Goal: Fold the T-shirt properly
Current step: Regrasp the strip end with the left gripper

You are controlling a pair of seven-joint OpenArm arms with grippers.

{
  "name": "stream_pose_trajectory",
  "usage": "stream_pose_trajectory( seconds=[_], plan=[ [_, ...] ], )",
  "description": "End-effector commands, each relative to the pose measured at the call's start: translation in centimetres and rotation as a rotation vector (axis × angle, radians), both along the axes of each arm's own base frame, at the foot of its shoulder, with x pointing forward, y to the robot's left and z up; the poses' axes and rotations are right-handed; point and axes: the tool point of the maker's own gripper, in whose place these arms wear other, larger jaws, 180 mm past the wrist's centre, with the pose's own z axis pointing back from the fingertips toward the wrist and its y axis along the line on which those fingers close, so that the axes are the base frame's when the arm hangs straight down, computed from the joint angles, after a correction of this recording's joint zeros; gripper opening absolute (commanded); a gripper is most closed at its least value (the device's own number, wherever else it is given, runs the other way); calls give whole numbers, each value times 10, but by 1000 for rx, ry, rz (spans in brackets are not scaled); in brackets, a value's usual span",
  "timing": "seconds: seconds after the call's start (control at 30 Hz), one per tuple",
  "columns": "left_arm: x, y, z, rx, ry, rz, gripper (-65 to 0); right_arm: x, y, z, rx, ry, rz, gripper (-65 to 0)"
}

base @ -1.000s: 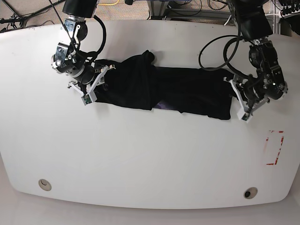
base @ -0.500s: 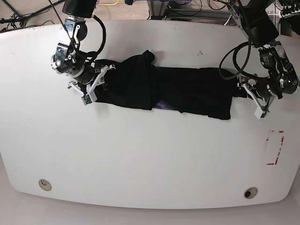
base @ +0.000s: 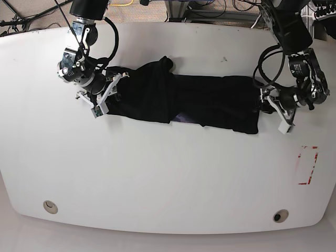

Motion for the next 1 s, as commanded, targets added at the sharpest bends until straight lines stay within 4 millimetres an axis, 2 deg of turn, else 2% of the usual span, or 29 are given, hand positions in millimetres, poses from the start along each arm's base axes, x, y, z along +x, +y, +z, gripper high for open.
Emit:
stream_pose_trajectory(
  seconds=[0.0, 0.27, 0.33, 0.43, 0.5, 0.53, 0.67, 0.8, 0.9, 0.97],
  plan=[
    [4, 0, 6, -1, -14, -13, -192, -6, -7, -6, -43, 41, 4, -499],
    [6, -15, 6, -31, -19, -28, -208, -6, -6, -6, -40, 40, 4, -499],
    [5, -17, 3, -29, -13, -30, -250, -6, -6, -6, -40, 40, 4, -499],
    [3, -13, -2, 12, 8, -31, -361, -9, -6, -7, -40, 46, 4, -499],
    [2, -19, -10, 21, 23, -30, -429, -11, -6, -9, -40, 51, 4, -499],
    [1, -20, -13, 24, 30, -29, -443, -12, -6, -9, -41, 51, 5, -499],
    [-4, -24, -25, 37, 70, -32, -436, -12, -6, -9, -40, 52, 5, -499],
    [-4, -29, -23, 10, 62, -35, -399, -12, -6, -9, -40, 52, 5, -499],
    [-2, -35, -22, 6, 55, -56, -431, -12, -6, -9, -39, 53, 5, -499],
    [-3, -39, -23, 13, 58, -75, -499, -12, -6, -9, -39, 53, 5, -499]
  ],
)
